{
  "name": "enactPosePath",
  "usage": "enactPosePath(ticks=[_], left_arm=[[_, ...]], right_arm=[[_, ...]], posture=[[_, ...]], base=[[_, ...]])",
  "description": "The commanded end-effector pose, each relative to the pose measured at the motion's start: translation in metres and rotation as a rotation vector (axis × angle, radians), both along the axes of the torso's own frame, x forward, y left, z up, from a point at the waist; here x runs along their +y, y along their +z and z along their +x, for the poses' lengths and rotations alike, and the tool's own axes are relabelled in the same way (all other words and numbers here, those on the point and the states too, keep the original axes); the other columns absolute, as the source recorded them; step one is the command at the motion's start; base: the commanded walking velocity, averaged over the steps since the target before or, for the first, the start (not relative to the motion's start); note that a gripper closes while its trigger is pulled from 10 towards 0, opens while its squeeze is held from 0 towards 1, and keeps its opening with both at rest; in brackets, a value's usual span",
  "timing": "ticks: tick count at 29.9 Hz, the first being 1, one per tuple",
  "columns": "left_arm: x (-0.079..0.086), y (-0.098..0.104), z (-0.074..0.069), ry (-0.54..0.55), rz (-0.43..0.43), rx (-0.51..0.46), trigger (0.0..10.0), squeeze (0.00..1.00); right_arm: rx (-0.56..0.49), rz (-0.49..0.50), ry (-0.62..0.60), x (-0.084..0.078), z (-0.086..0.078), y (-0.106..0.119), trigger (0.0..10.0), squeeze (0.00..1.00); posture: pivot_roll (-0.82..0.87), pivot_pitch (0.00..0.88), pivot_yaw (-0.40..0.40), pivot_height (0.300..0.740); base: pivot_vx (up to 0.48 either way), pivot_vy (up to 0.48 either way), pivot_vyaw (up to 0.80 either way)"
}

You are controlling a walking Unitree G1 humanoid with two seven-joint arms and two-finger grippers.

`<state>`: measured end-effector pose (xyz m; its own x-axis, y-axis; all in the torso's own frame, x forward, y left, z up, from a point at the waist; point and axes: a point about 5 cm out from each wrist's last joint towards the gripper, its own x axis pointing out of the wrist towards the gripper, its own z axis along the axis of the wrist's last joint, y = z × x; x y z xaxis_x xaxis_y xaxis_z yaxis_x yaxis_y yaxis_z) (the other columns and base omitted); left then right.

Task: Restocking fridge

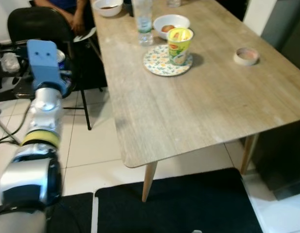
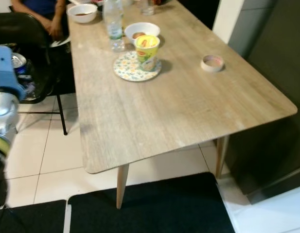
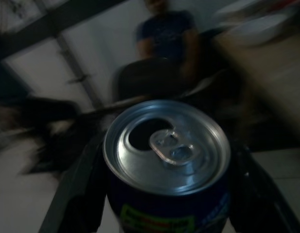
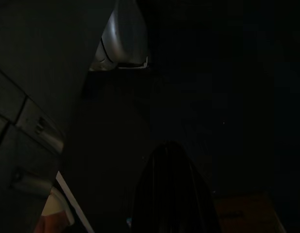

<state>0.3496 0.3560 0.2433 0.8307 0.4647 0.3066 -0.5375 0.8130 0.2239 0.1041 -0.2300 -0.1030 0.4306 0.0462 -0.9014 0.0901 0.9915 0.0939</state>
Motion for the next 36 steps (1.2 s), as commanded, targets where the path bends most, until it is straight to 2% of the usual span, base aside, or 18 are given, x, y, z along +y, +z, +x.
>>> enactPosePath(ticks=[1,2,5,7,8,10,11,14,15,17,18,20,21,24,25,29,32,36], left_arm=[[0.035,-0.037,-0.029,0.172,-0.094,0.096,10.0,0.0],[0.042,-0.05,-0.038,0.207,-0.125,0.124,10.0,0.0],[0.047,-0.062,-0.046,0.236,-0.146,0.151,10.0,0.0],[0.057,-0.109,-0.077,0.326,-0.183,0.294,10.0,0.0],[0.058,-0.125,-0.088,0.357,-0.197,0.347,10.0,0.0],[0.056,-0.164,-0.114,0.41,-0.285,0.451,10.0,0.0],[0.056,-0.164,-0.114,0.41,-0.285,0.451,10.0,0.0],[0.046,-0.204,-0.144,0.463,-0.353,0.584,10.0,0.0],[0.046,-0.204,-0.144,0.463,-0.353,0.584,10.0,0.0],[0.03,-0.242,-0.174,0.486,-0.46,0.707,10.0,0.0],[0.03,-0.242,-0.174,0.486,-0.46,0.707,10.0,0.0],[0.002,-0.282,-0.21,0.495,-0.614,0.827,10.0,0.0],[0.002,-0.282,-0.21,0.495,-0.614,0.827,10.0,0.0],[-0.012,-0.296,-0.223,0.485,-0.667,0.876,10.0,0.0],[-0.032,-0.312,-0.236,0.429,-0.718,0.957,10.0,0.0],[-0.049,-0.324,-0.245,0.372,-0.758,1.022,10.0,0.0],[-0.073,-0.338,-0.26,0.316,-0.829,1.091,10.0,0.0],[-0.079,-0.341,-0.265,0.307,-0.851,1.101,10.0,0.0]], right_arm=[[-0.04,0.01,-0.026,-0.001,0.009,0.003,10.0,0.0],[-0.04,0.008,-0.027,-0.001,0.01,0.003,10.0,0.0],[-0.04,0.007,-0.027,-0.002,0.011,0.004,10.0,0.0],[-0.04,0.0,-0.031,-0.004,0.012,0.005,10.0,0.0],[-0.04,-0.003,-0.033,-0.005,0.013,0.005,10.0,0.0],[-0.034,-0.012,-0.033,-0.007,0.013,0.005,10.0,0.0],[-0.034,-0.012,-0.033,-0.007,0.013,0.005,10.0,0.0],[-0.028,-0.018,-0.033,-0.008,0.013,0.005,10.0,0.0],[-0.028,-0.018,-0.033,-0.008,0.013,0.005,10.0,0.0],[-0.026,-0.023,-0.036,-0.009,0.014,0.005,10.0,0.0],[-0.026,-0.023,-0.036,-0.009,0.014,0.005,10.0,0.0],[-0.025,-0.029,-0.039,-0.009,0.014,0.006,10.0,0.0],[-0.025,-0.029,-0.039,-0.009,0.014,0.006,10.0,0.0],[-0.025,-0.035,-0.038,-0.01,0.015,0.006,10.0,0.0],[-0.027,-0.041,-0.038,-0.011,0.016,0.006,10.0,0.0],[-0.028,-0.047,-0.035,-0.012,0.018,0.007,10.0,0.0],[-0.034,-0.053,-0.028,-0.013,0.022,0.009,10.0,0.0],[-0.038,-0.054,-0.028,-0.014,0.023,0.009,10.0,0.0]], posture=[[-0.1,0.117,0.061,0.74],[-0.09,0.114,0.06,0.74],[-0.09,0.11,0.058,0.74],[-0.09,0.091,0.054,0.74],[-0.09,0.091,0.052,0.74],[-0.09,0.08,0.047,0.74],[-0.09,0.08,0.047,0.74],[-0.09,0.072,0.044,0.74],[-0.09,0.072,0.044,0.74],[-0.1,0.067,0.04,0.74],[-0.1,0.067,0.04,0.74],[-0.1,0.06,0.036,0.74],[-0.1,0.06,0.036,0.74],[-0.1,0.058,0.035,0.74],[-0.1,0.056,0.028,0.74],[-0.1,0.053,0.019,0.74],[-0.1,0.052,0.015,0.74],[-0.1,0.056,0.013,0.74]], base=[[0.0,0.0,0.0],[0.0,0.0,0.0],[0.0,0.0,0.0],[0.0,0.0,0.0],[0.0,0.0,0.0],[0.0,0.0,0.0],[0.0,0.0,0.0],[0.0,0.0,0.0],[0.0,0.0,0.0],[0.0,0.0,0.0],[0.0,0.0,0.0],[0.0,0.0,0.0],[0.0,0.0,0.0],[0.0,0.0,0.0],[0.0,0.0,0.0],[0.0,0.0,0.0],[0.0,0.0,0.0],[0.0,0.0,0.0]])
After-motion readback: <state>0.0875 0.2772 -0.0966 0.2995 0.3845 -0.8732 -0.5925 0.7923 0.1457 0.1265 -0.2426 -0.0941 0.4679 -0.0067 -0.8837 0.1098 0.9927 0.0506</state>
